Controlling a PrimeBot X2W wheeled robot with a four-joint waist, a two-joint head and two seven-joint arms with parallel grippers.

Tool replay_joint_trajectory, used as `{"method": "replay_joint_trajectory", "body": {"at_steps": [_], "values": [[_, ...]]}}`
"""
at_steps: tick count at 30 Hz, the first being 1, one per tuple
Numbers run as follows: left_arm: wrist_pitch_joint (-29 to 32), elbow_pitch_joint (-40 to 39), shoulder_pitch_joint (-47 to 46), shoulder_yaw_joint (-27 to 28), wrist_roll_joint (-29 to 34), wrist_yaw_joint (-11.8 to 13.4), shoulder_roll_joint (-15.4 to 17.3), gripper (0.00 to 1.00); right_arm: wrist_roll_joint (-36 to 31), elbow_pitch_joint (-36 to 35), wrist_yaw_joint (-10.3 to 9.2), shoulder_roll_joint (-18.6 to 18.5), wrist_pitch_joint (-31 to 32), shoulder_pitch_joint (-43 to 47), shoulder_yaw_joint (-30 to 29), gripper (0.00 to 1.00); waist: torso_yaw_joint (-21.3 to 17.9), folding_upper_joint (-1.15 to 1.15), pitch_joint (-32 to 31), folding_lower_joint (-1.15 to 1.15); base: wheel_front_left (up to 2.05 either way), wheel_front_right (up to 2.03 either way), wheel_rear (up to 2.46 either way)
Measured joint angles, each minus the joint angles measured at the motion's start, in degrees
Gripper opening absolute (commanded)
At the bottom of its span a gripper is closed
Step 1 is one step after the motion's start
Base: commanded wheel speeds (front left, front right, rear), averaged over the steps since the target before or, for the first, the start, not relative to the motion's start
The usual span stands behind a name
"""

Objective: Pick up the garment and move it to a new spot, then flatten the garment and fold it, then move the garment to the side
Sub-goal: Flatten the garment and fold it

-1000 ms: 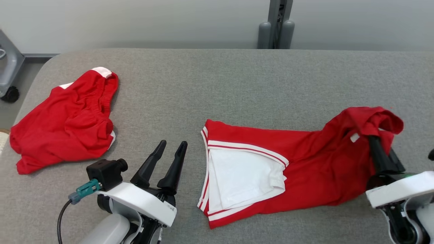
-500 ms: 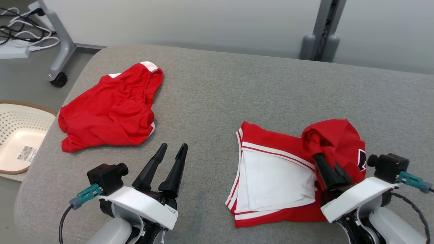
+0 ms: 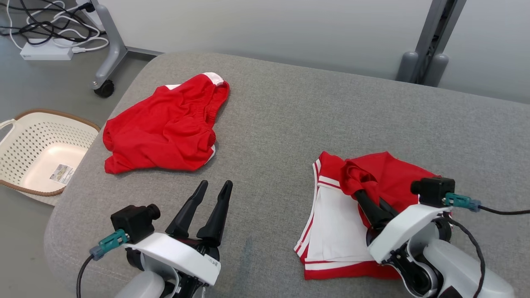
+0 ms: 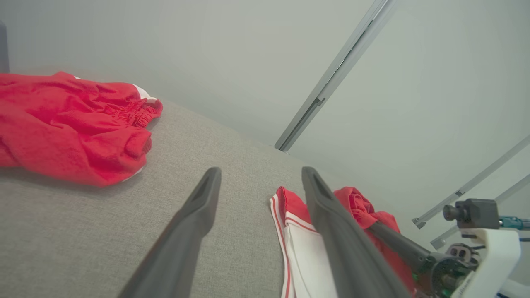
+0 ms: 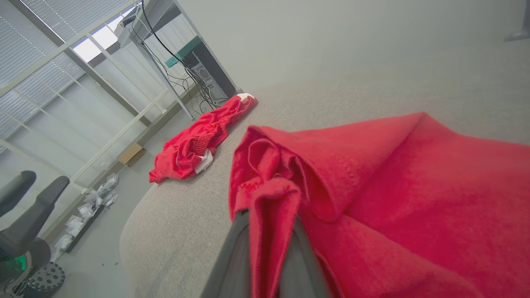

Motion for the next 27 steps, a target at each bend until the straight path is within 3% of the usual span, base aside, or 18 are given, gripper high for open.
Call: {"method": "replay_joint_trajectory", "body": {"at_steps": [8, 21, 23, 24, 27], "values": [[0.02, 0.52, 0.05, -0.13, 0.01, -0.35, -0.32, 1.0, 1.33, 8.32, 0.0, 3.07, -0.36, -4.1, 2.1, 0.0, 1.83, 0.0, 0.38, 0.0, 0.0, 0.0, 0.0], [0.03, 1.04, 0.07, -0.18, 0.1, -0.43, -0.57, 1.0, 4.3, 12.43, 0.0, 5.37, -1.37, -6.55, 6.03, 0.0, 3.1, 0.0, 1.32, 0.0, 0.0, 0.0, 0.0], [0.12, 1.15, 0.07, -0.19, 0.1, -0.43, -0.48, 1.0, 4.89, 12.49, 0.0, 5.47, -1.53, -6.58, 6.72, 0.42, 2.93, 0.0, 1.31, 0.0, 0.0, 0.0, 0.0], [0.21, 1.18, 0.07, -0.2, 0.09, -0.43, -0.46, 1.0, 5.12, 12.5, 0.0, 5.53, -1.62, -6.63, 6.91, 1.0, 2.83, 0.0, 1.29, 0.0, 0.0, 0.0, 0.0], [0.36, 1.2, 0.07, -0.23, 0.08, -0.38, -0.43, 1.0, 5.88, 12.52, 0.0, 5.66, -1.78, -7.01, 7.35, 1.0, 2.47, 0.0, 1.2, 0.0, 0.0, 0.0, 0.0]]}}
